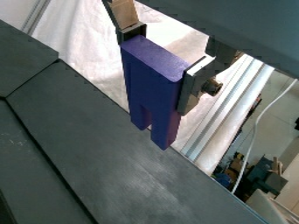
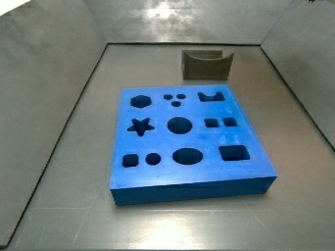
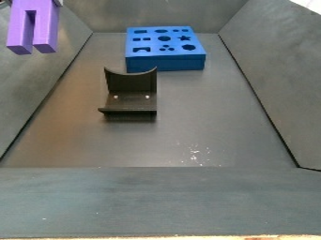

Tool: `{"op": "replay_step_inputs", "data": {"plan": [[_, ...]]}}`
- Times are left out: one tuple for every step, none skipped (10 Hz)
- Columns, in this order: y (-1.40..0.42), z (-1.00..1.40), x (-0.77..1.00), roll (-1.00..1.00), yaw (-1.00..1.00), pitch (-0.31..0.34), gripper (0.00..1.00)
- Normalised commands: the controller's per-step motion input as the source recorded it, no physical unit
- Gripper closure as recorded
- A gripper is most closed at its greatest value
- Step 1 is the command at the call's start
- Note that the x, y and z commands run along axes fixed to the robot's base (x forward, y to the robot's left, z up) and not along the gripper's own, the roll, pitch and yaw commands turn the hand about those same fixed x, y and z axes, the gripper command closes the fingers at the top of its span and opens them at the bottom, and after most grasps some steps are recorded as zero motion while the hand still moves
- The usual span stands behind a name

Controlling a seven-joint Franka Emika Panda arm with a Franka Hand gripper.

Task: Pick up the double-square object. Move up. Place the double-square object on the fixture. Regrasp the double-square object. Move to above the board. Insert the double-square object.
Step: Move to above the board.

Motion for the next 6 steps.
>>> {"op": "replay_step_inputs", "data": {"plan": [[-0.03,0.01,0.27,-0.01,0.21,0.142,1.00],[-0.03,0.01,0.27,-0.01,0.21,0.142,1.00],[-0.03,0.01,0.27,-0.01,0.21,0.142,1.00],[-1.00,0.32,-0.76,-1.00,-0.02,0.008,1.00],[-1.00,0.33,-0.78,-1.00,-0.03,0.011,1.00],[-1.00,0.34,-0.82,-1.00,-0.03,-0.030,1.00]]}}
